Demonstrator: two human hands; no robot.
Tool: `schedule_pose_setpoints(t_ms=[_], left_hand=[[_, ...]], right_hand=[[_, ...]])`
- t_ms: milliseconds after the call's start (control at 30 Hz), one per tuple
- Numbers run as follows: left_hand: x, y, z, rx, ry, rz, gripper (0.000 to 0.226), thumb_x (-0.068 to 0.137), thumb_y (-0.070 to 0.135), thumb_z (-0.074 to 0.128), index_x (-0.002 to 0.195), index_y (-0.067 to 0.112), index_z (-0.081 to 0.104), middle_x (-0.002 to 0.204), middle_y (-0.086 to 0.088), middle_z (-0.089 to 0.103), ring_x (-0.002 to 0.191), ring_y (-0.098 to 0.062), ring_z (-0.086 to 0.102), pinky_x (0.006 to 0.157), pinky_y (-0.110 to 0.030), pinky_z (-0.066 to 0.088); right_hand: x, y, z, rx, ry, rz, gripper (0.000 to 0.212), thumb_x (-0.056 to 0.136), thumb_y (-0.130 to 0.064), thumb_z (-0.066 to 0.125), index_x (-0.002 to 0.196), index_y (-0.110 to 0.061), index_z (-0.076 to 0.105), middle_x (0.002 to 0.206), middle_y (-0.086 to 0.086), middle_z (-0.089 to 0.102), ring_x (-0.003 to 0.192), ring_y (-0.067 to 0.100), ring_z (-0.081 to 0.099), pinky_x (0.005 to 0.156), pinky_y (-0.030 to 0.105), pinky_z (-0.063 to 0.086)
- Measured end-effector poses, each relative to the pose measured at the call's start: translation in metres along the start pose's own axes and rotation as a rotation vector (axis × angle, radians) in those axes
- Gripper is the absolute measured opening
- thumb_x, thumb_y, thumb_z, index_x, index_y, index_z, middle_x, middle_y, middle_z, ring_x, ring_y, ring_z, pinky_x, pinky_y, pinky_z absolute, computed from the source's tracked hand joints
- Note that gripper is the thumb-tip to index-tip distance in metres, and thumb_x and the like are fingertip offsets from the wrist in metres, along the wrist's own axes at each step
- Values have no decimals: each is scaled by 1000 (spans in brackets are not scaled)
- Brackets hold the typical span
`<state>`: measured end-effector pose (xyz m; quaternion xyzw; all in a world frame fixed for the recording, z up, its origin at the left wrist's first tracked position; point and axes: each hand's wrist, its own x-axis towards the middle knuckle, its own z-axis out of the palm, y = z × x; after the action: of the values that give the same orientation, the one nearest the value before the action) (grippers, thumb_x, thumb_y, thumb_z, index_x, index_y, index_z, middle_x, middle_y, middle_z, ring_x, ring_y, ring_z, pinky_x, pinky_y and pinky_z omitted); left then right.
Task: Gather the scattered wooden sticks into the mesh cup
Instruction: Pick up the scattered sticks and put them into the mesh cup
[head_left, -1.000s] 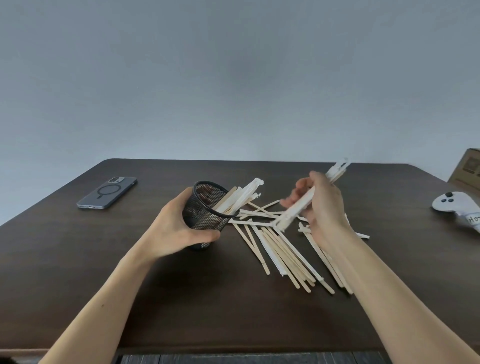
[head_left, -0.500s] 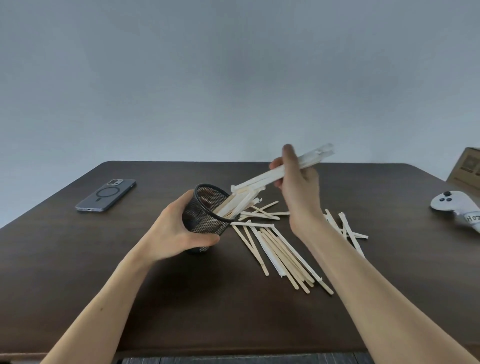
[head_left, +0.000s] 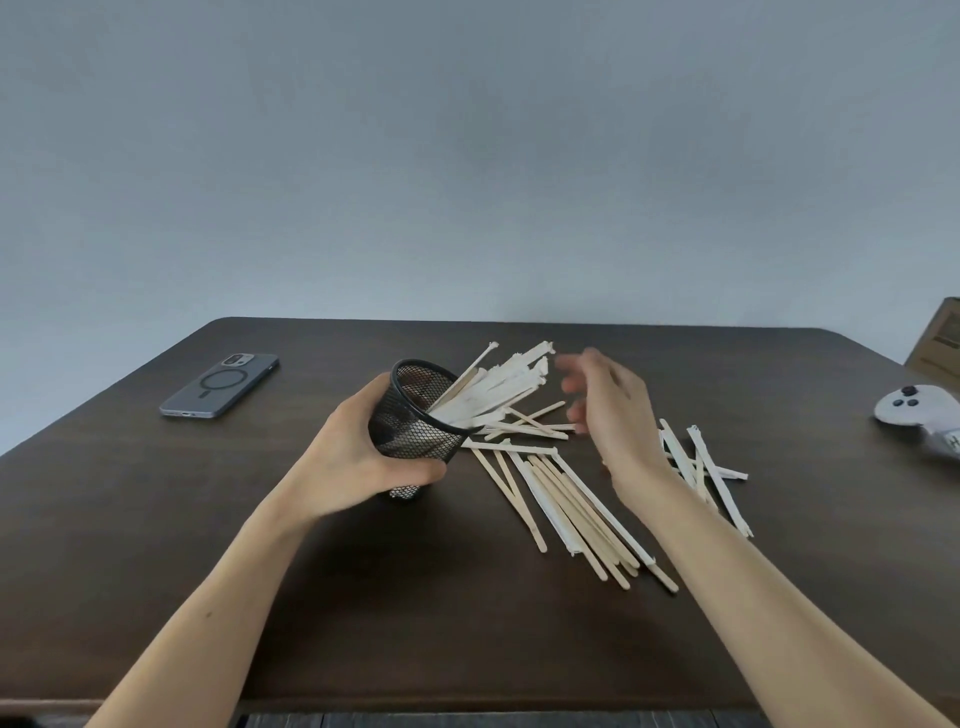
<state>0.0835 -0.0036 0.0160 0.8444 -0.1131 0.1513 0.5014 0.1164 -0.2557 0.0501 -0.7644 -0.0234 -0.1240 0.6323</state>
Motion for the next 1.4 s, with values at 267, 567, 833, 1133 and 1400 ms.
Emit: schedule_pose_setpoints(t_ms=[267,567,833,1133,1400], left_hand=[[1,-3,0,19,6,-7,69,54,33,90,120,29,71,114,1,83,110,-26,79,105,-54,60],[1,-5,1,32,0,-17,68,54,33,90,119,29,71,112,2,83,109,-27,79,104,-55,60],[0,-4,1,31,-12,-17,70,53,34,90,120,31,70,112,4,83,107,-23,79,104,-52,60],[0,-4,1,36,-15,-22,71,55,33,91,122,29,70,114,3,83,108,-23,79,104,-54,60],[1,-4,1,41,-13,-23,70,56,32,92,123,30,70,116,3,83,110,-23,79,106,-56,59]], right_hand=[[-23,9,-17,-1399,-353,-10,80,75,-87,45,111,-17,62,122,1,54,114,21,56,72,34,41],[-24,2,-11,-1263,-361,-60,36,90,-50,61,83,-18,48,88,-3,57,81,21,51,64,30,38],[-19,-1,-4,-1268,-462,43,34,86,-38,60,68,-17,42,70,-3,49,76,23,55,58,28,39],[-19,0,-6,-1296,-429,-42,37,89,-16,64,67,-16,35,69,-2,42,75,24,53,50,27,33],[-18,-6,-7,-1299,-399,-39,39,84,-5,66,68,-16,33,73,-1,40,64,19,49,51,27,36]])
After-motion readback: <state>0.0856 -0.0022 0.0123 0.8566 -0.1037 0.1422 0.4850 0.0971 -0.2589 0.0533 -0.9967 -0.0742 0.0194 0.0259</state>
